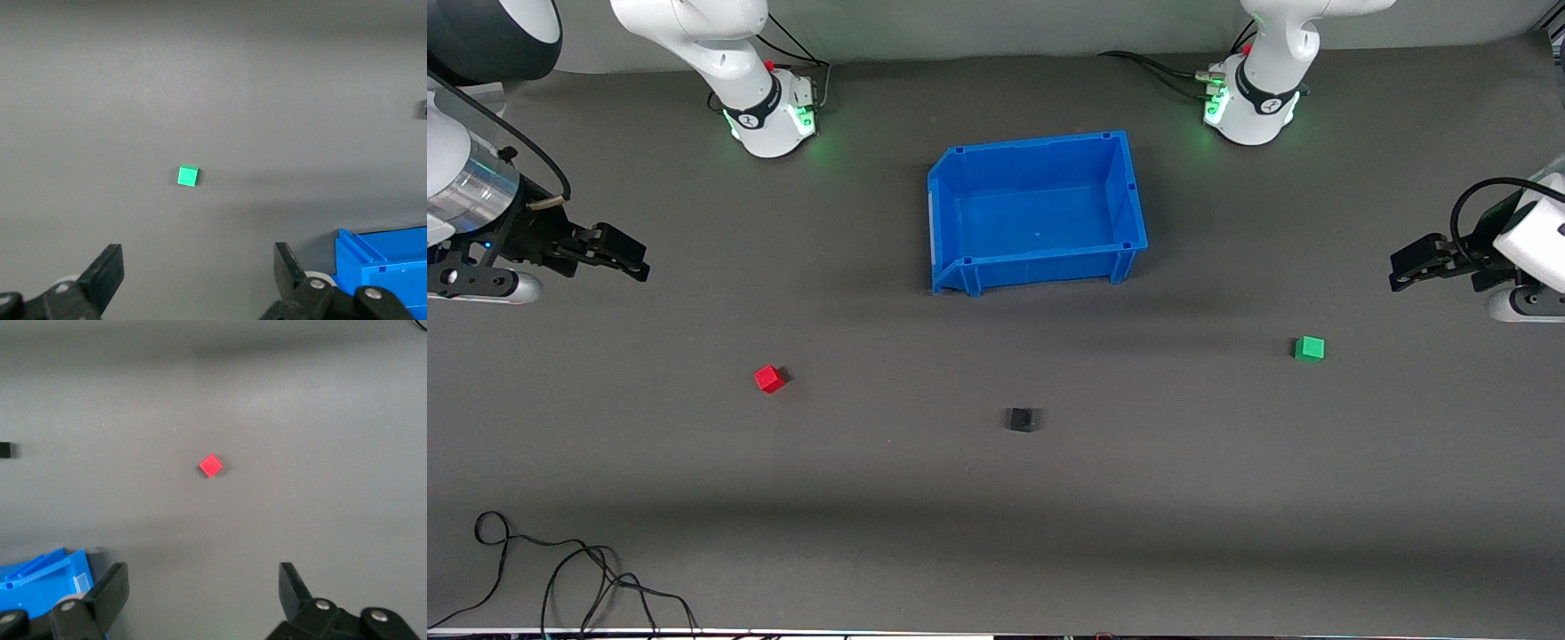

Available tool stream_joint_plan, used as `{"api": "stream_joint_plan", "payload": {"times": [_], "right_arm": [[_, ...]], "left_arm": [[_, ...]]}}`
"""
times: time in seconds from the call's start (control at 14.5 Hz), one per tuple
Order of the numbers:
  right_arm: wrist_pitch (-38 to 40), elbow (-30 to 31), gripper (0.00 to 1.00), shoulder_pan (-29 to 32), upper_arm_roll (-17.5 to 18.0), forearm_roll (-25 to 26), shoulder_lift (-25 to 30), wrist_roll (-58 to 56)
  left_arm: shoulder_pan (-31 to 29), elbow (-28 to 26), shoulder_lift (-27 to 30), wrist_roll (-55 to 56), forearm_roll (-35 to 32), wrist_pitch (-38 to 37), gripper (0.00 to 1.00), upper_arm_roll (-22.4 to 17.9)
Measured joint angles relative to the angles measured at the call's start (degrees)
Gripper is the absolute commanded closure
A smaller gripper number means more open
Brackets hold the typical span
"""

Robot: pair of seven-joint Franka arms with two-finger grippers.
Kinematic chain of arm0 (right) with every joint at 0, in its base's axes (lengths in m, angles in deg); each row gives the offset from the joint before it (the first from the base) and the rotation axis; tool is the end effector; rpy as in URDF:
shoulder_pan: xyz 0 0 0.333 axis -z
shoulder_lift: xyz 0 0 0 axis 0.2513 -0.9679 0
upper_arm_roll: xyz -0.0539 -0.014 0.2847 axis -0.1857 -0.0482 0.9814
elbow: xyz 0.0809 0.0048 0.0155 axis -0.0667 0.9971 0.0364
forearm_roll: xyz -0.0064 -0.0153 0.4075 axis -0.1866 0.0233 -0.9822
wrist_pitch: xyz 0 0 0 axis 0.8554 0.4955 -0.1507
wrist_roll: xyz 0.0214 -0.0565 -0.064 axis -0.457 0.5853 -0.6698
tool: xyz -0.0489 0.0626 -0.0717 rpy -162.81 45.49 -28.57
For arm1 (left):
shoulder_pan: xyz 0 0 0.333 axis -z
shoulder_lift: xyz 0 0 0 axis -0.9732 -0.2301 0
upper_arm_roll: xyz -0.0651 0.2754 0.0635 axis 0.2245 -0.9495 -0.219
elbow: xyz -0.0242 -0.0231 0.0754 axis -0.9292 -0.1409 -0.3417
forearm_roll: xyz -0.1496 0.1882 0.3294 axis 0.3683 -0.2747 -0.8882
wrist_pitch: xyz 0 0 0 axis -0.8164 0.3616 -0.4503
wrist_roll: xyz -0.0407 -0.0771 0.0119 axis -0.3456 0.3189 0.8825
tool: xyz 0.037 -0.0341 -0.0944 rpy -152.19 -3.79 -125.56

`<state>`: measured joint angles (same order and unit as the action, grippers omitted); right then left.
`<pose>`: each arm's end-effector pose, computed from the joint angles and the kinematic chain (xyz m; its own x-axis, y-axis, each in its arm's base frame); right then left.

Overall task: Attach green and red cubes to black cube
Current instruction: 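Reach the right gripper down toward the red cube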

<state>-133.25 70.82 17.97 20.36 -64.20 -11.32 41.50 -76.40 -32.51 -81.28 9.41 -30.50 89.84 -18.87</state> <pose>0.5711 0.0595 0.5799 0.9913 -0.1317 -0.0019 -0.1317 -0.9913 0.0037 0.5916 -0.0193 0.5632 0.9996 -0.0203 -0.0206 -0.0203 -0.9998 0.0019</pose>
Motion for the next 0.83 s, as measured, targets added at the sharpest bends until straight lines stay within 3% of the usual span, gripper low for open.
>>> {"api": "stream_joint_plan", "payload": {"times": [0.28, 0.55, 0.83], "right_arm": [[-2.4, 0.4, 0.0, 0.0, -0.4, 0.0, 0.0, 4.3], [-7.1, 5.3, 0.0, 0.2, -1.5, -0.4, -0.1, 8.1], [-10.4, 11.5, 0.0, -0.1, -1.7, -5.3, -0.3, 22.5]], "left_arm": [[-0.5, 0.0, 0.0, 0.0, 0.0, 0.0, 0.0, 0.0], [-1.8, 0.9, 0.0, 0.9, 0.1, -1.8, 0.0, -0.2], [-4.8, 1.6, 0.0, 19.3, 1.6, -4.4, 0.0, -0.4]]}}
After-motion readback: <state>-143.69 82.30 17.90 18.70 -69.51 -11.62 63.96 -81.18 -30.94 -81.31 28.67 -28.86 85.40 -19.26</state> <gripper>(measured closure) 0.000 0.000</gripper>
